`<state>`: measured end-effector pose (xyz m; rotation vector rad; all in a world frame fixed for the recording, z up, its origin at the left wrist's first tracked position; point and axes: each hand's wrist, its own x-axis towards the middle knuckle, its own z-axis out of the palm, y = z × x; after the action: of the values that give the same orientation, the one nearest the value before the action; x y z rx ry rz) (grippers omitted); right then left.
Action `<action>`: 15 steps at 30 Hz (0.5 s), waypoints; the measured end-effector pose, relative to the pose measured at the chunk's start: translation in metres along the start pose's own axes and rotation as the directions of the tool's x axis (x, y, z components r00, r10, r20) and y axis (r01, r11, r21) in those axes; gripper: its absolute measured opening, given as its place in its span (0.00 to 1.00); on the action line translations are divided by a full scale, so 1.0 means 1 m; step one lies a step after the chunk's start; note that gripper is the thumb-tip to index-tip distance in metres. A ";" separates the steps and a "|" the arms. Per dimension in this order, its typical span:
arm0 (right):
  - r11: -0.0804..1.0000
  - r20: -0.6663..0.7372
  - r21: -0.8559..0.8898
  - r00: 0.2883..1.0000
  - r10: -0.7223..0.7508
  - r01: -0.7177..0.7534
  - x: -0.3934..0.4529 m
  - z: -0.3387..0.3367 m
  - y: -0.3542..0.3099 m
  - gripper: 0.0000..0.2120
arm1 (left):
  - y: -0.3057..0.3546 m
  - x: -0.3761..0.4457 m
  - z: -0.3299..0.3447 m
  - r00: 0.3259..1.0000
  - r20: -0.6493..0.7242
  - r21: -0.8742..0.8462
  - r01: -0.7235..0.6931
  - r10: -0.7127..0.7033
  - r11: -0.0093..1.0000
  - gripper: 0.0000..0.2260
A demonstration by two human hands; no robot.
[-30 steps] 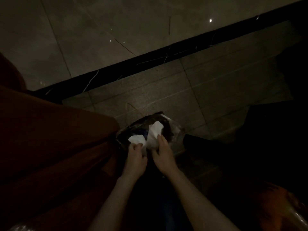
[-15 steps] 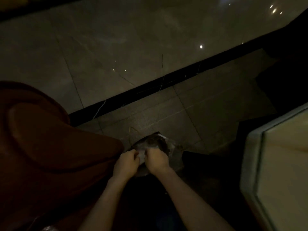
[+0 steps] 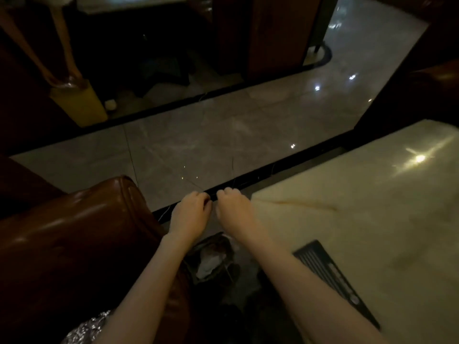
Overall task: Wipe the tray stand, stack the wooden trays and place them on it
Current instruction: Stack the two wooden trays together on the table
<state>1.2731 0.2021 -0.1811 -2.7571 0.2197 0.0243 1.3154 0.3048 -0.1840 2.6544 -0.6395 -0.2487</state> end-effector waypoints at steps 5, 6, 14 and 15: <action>0.998 -0.367 -0.047 0.930 0.013 -0.032 -0.106 -0.059 0.036 0.11 | 0.087 -0.071 -0.025 0.985 -0.090 0.031 -0.146 0.148 0.989 0.15; 0.995 -0.409 -0.067 0.912 0.040 -0.074 -0.131 -0.068 0.045 0.14 | 0.105 -0.087 -0.024 0.978 -0.100 0.025 -0.180 0.182 0.983 0.16; 0.901 -0.532 -0.080 0.783 0.322 -0.426 -0.330 -0.109 0.114 0.24 | 0.226 -0.211 0.026 0.913 0.035 -0.009 -0.407 0.408 0.913 0.21; 0.874 -0.527 -0.060 0.759 0.382 -0.482 -0.353 -0.111 0.122 0.24 | 0.239 -0.224 0.035 0.898 0.067 0.009 -0.436 0.435 0.900 0.21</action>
<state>0.9043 0.1024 -0.1055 -2.7754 1.0523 -0.5897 1.0140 0.2027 -0.0984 2.4460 -1.2395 -0.1951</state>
